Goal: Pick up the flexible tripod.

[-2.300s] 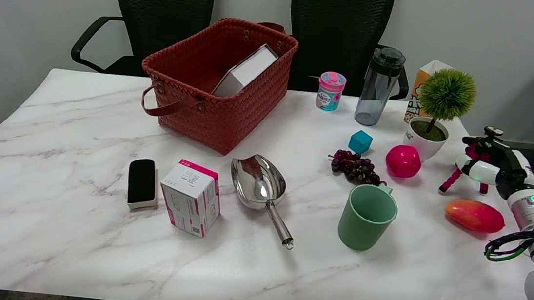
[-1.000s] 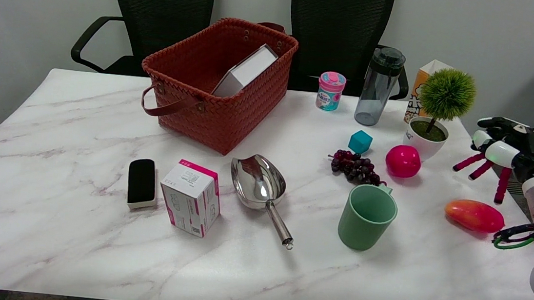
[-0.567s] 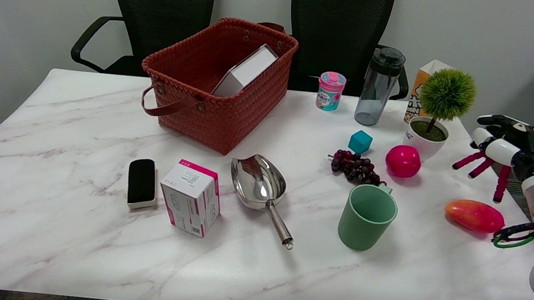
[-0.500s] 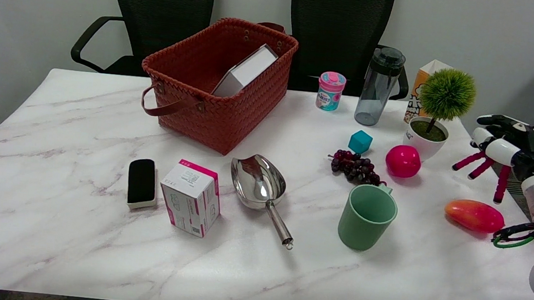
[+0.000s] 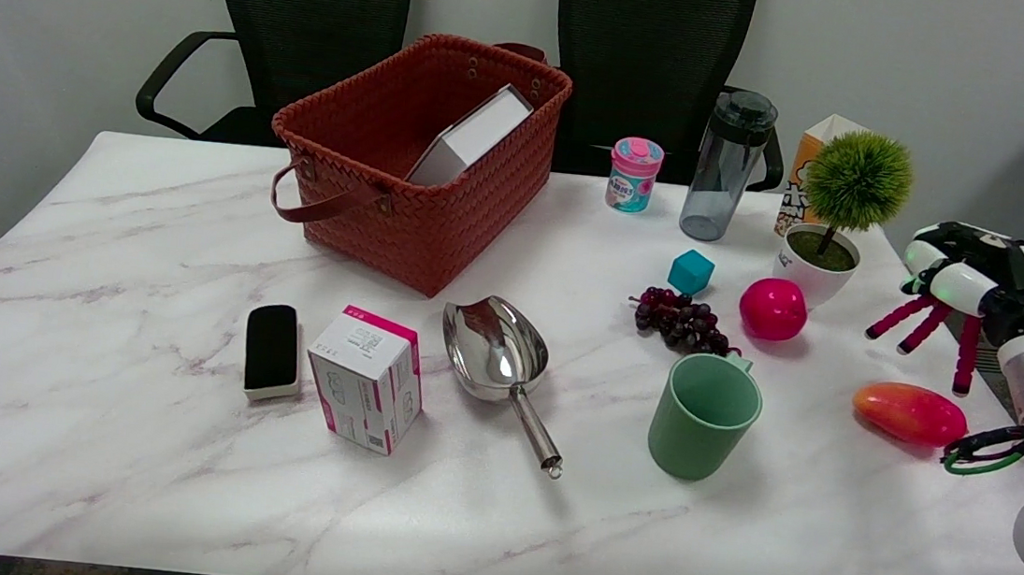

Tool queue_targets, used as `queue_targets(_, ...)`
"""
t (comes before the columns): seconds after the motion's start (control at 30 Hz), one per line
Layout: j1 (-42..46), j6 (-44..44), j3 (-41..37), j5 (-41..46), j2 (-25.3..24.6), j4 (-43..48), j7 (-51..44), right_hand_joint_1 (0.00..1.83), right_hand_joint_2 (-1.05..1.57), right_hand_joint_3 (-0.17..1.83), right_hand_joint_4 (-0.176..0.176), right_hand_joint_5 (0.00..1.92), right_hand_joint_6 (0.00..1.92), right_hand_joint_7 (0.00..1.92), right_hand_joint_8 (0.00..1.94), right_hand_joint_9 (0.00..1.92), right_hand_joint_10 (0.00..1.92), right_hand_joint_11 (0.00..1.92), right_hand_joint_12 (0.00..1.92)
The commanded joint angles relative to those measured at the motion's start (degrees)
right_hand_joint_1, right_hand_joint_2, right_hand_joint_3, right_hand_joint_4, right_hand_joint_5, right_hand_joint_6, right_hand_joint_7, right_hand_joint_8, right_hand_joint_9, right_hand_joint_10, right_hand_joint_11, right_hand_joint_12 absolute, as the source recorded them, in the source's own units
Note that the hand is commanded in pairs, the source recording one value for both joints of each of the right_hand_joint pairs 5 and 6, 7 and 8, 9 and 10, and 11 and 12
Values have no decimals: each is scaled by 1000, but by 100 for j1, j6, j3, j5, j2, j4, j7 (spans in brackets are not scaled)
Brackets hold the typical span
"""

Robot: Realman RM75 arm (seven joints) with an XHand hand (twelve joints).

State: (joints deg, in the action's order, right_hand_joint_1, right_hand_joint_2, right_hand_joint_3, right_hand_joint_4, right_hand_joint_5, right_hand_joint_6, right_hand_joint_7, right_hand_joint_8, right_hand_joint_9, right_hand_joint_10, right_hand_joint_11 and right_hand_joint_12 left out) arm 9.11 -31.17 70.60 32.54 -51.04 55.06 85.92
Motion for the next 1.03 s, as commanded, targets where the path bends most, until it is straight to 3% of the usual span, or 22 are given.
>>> queue_targets(0.03,-10,-17,-161,12,3,126,-39,1186,1334,508,0,1235,1235,1565,1565,1452,1452,1094,1094)
queue_targets(0.57,-42,145,-940,-44,138,730,-39,1198,1372,512,0,1244,1244,1586,1586,1471,1471,1112,1112)
queue_targets(1.03,-400,1748,-1311,-31,1177,1886,-39,1204,1374,521,0,1248,1248,1587,1587,1477,1477,1124,1124)
